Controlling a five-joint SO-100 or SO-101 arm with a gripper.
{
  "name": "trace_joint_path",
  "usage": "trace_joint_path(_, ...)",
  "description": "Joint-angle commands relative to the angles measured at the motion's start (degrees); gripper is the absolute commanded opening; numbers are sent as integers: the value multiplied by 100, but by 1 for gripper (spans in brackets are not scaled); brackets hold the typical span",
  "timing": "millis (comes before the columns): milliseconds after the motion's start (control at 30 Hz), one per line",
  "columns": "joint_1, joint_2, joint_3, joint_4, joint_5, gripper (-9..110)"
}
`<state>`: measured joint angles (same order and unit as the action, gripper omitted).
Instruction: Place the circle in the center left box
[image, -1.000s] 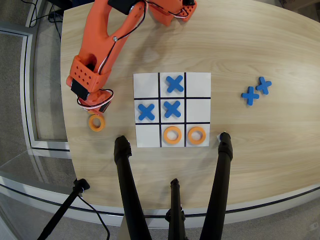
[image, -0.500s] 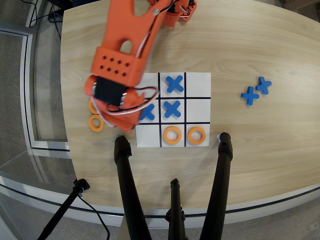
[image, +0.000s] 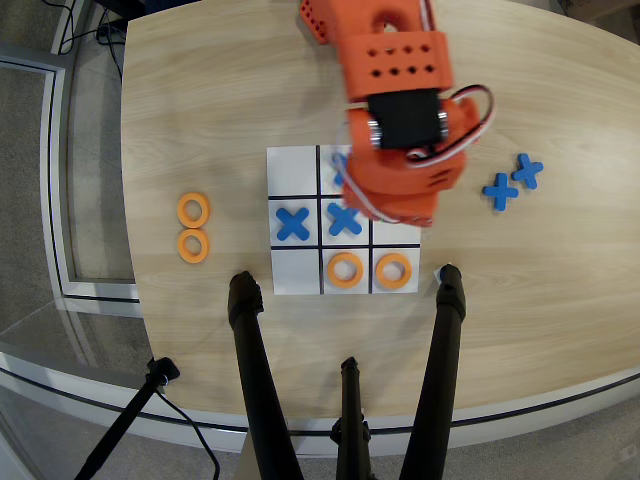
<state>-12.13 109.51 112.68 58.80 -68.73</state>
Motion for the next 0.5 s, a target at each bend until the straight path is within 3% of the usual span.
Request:
trace_joint_path(0,-554,167,149,-281,255,0)
trace_joint_path(167,-879,88,387,-642,422,1)
trace_joint_path(267,-861,-9,404,-765,431,11)
trace_joint_path(467,-747,-396,422,-1072,369,16)
